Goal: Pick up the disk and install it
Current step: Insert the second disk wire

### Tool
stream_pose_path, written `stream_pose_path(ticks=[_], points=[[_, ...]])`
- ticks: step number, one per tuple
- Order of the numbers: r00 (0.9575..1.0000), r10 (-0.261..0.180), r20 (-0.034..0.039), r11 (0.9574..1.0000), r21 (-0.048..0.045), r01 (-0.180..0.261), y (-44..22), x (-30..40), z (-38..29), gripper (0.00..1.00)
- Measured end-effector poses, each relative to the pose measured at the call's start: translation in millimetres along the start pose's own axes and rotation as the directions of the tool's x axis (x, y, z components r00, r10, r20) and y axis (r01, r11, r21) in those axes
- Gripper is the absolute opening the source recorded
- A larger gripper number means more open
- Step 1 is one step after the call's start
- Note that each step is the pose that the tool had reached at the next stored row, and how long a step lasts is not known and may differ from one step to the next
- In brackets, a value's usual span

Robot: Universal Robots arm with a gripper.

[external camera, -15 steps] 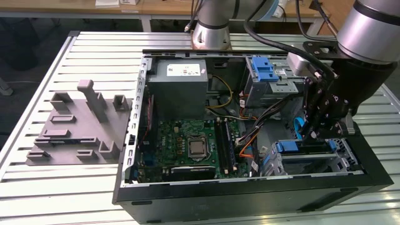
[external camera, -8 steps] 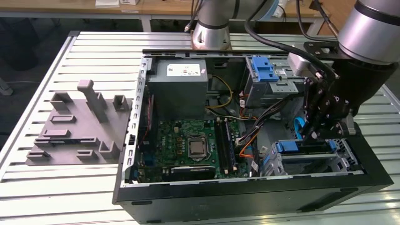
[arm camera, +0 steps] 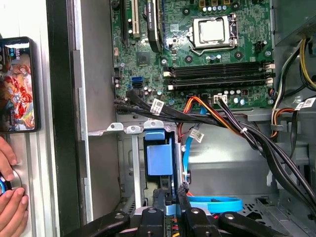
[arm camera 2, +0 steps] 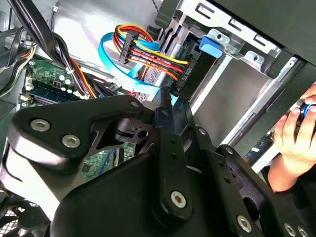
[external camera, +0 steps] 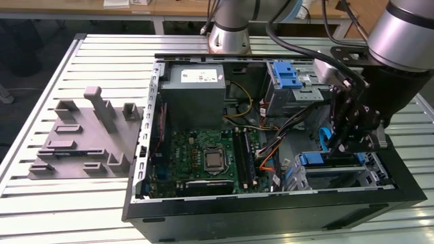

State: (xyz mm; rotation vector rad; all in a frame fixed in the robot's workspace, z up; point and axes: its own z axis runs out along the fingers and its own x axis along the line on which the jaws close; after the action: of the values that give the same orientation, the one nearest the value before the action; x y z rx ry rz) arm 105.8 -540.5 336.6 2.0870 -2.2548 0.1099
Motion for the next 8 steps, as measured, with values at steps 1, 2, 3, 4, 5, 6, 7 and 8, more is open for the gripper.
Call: stream_pose_path(ticks=[1,2,3,4,5,6,7,8], points=[[1.0,0.0,0.0,1.0,0.0,0.0,-0.1,0.7,0.1,0.25],[1.0,0.0,0.0,1.0,0.0,0.0,-0.1,1.4,0.1,0.25],[1.0,0.0,0.0,1.0,0.0,0.0,-0.2,2.0,0.2,0.25],[1.0,0.0,0.0,1.0,0.0,0.0,-0.2,2.4,0.4,0.25],[1.0,0.0,0.0002,1.0,0.0,0.0,-0.2,2.5,0.5,0.25],[1.0,0.0,-0.0001,1.0,0.0,0.0,-0.2,2.5,0.6,0.25],[1.0,0.0,0.0,1.0,0.0,0.0,-0.3,2.5,0.8,0.25],[1.0,0.0,0.0006,1.0,0.0,0.0,-0.3,2.5,1.0,0.25]])
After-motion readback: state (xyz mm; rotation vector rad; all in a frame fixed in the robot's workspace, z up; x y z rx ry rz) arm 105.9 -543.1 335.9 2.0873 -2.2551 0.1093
